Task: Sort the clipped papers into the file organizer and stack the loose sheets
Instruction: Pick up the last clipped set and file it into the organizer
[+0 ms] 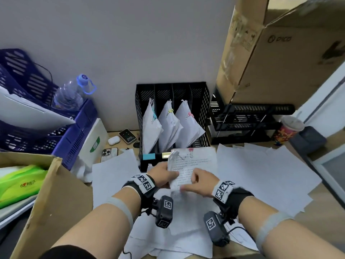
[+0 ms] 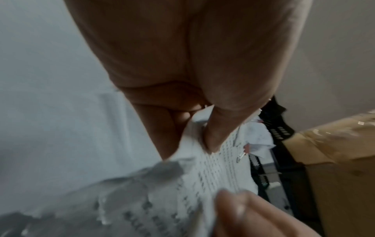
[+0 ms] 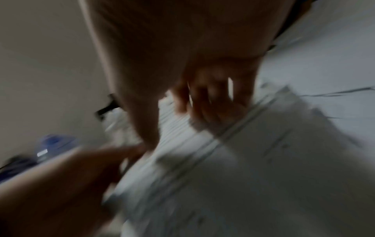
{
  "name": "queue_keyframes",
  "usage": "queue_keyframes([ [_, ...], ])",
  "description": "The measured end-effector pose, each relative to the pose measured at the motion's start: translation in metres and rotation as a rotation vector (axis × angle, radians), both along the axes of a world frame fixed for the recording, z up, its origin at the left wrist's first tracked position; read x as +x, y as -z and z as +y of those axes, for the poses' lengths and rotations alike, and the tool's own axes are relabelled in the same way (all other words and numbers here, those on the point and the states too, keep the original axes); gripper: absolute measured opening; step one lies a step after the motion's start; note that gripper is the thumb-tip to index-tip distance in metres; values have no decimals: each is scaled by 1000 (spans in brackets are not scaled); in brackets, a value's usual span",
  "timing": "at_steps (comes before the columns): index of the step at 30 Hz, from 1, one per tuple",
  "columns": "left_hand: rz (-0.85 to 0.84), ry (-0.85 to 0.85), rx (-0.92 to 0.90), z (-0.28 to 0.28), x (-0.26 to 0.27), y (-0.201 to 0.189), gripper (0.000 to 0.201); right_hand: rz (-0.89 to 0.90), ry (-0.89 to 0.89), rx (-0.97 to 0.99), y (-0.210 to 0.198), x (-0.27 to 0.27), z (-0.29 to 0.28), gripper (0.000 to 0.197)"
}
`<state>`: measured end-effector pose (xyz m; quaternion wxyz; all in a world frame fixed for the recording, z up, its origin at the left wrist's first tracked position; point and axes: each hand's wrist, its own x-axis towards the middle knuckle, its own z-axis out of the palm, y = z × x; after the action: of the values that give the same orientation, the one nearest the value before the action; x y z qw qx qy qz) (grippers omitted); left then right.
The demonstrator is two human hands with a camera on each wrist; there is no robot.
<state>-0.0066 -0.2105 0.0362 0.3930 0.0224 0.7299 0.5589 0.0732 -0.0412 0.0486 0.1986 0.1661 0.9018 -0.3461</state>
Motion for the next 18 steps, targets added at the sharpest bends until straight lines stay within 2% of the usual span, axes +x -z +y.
queue_keyframes([
  [1,49,36,14,9,-1,-9,24,-56,-44,-20,-9,1,-8,68],
  [3,193,110,37,28,-3,-25,25,-71,-4,58,-22,0,-15,95],
  [4,266,139,52,37,-4,-32,21,-42,58,112,-29,0,-16,102],
  [5,320,164,61,45,-4,-39,17,-18,116,143,-35,-1,-14,100],
  [6,342,184,74,52,-4,-44,15,-7,156,152,-40,-2,-9,88],
  [8,325,214,106,67,-2,-52,17,11,194,147,-53,-2,1,49],
  [9,317,228,129,73,-1,-56,20,30,205,163,-59,-3,6,38],
  [12,314,236,172,88,-8,-56,36,76,238,263,-73,-10,32,30],
  [14,367,205,139,95,-18,-51,39,126,279,234,-85,-14,50,27],
  [16,521,164,-28,100,-32,-41,34,201,293,268,-100,-19,66,20],
  [18,695,243,-350,105,-43,-33,39,273,263,353,-113,-25,80,10],
])
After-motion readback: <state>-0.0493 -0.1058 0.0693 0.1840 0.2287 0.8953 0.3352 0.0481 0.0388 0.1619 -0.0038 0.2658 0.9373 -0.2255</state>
